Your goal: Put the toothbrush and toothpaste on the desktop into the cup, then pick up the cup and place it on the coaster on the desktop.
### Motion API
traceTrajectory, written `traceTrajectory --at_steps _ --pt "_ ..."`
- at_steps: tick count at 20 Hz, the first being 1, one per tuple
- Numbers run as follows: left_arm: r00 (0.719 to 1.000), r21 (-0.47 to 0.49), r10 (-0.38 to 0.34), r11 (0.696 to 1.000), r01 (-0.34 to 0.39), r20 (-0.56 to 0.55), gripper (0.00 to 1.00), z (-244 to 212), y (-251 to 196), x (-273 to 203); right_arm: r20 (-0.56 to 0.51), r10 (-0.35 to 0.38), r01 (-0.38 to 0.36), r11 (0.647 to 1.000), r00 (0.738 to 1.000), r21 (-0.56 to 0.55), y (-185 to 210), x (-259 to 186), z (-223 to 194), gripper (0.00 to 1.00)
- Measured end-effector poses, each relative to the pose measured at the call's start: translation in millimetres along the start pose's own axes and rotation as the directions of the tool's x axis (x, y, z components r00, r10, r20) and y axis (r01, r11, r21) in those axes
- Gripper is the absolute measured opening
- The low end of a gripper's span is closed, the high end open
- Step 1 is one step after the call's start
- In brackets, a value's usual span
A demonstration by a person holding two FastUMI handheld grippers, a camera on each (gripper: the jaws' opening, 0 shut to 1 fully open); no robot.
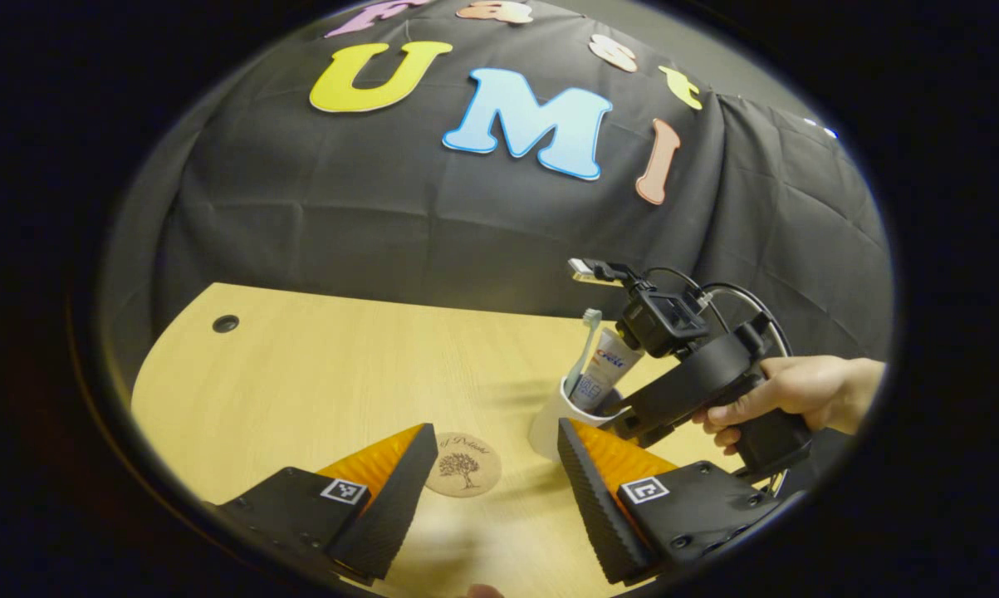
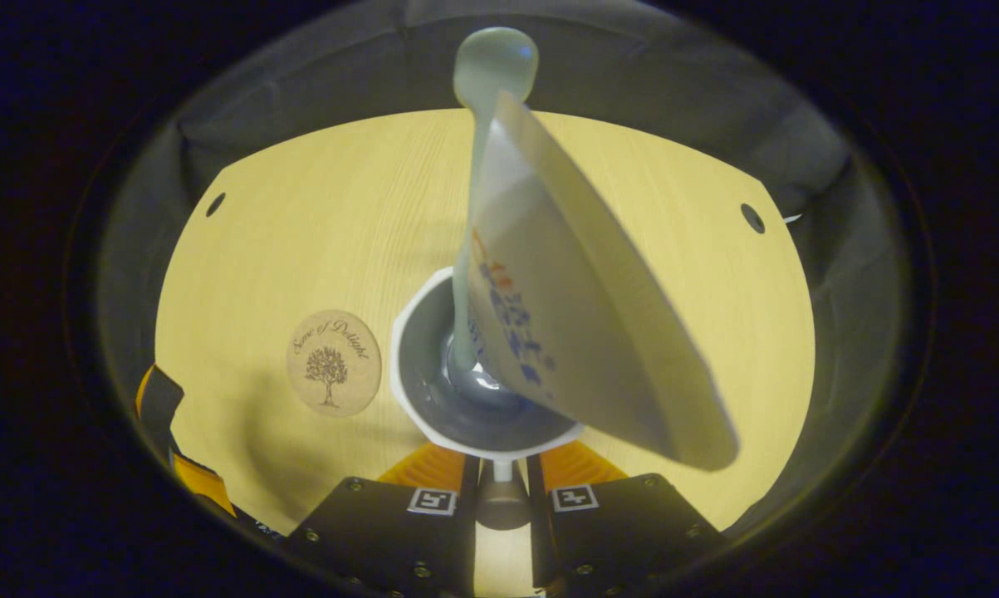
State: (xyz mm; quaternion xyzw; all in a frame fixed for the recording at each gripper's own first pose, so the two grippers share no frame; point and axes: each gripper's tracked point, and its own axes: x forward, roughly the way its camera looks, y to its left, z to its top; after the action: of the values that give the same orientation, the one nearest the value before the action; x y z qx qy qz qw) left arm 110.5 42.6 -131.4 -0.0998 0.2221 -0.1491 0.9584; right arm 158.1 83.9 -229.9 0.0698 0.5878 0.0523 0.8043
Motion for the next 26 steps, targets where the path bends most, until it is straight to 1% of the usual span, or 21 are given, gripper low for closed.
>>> traceTrajectory --at_steps 1,2,3,8,11,13,15,16,17,21,22,25,26 --pt "1.000 -0.002 0.003 1.000 -0.003 -0.001 0.95 -1 0 1 0.007 -0.003 0.003 1.000 1.000 -0.007 0 0 0 0.27" --pt "1.000 -0.002 0.004 1.000 -0.004 -0.003 0.99 -1 1 1 0.016 0.002 -0.001 1.000 1.000 -0.009 1 1 0 0.24" --pt "1.000 -0.002 0.006 1.000 -0.006 -0.003 0.95 -1 2 1 0.019 0.008 -0.008 1.000 1.000 -0.011 4 -1 -1 0.24" --pt "1.000 -0.006 0.028 1.000 -0.028 0.004 0.95 -2 13 -7 0.054 0.025 -0.023 0.999 0.998 -0.039 18 -7 2 0.24" --pt "0.999 -0.027 0.046 0.999 -0.046 0.002 0.95 -8 23 -18 0.064 0.058 -0.055 0.997 0.996 -0.048 33 -16 1 0.24" --pt "0.998 -0.040 0.058 0.997 -0.058 0.003 0.95 -10 29 -25 0.068 0.060 -0.056 0.996 0.996 -0.067 43 -20 0 0.24" --pt "0.997 -0.046 0.075 0.996 -0.074 0.012 0.95 -10 38 -34 0.068 0.069 -0.063 0.994 0.995 -0.088 55 -22 0 0.24" --pt "0.996 -0.048 0.083 0.995 -0.082 0.016 0.99 -11 42 -39 0.070 0.075 -0.068 0.993 0.995 -0.096 61 -24 0 0.24" --pt "0.996 -0.051 0.091 0.995 -0.090 0.017 0.95 -11 47 -44 0.070 0.079 -0.072 0.992 0.994 -0.107 68 -26 2 0.24" --pt "0.993 -0.064 0.117 0.991 -0.115 0.026 0.95 -13 69 -61 0.067 0.086 -0.074 0.982 0.994 -0.173 96 -29 6 0.24" --pt "0.992 -0.067 0.122 0.990 -0.120 0.029 0.99 -13 75 -65 0.064 0.090 -0.076 0.979 0.994 -0.187 101 -28 6 0.24" --pt "0.990 -0.076 0.137 0.988 -0.134 0.035 0.99 -12 87 -72 0.043 0.088 -0.077 0.974 0.995 -0.213 107 -25 5 0.24" --pt "0.989 -0.079 0.140 0.988 -0.137 0.038 0.95 -11 90 -73 0.034 0.085 -0.076 0.972 0.996 -0.221 108 -24 4 0.24"
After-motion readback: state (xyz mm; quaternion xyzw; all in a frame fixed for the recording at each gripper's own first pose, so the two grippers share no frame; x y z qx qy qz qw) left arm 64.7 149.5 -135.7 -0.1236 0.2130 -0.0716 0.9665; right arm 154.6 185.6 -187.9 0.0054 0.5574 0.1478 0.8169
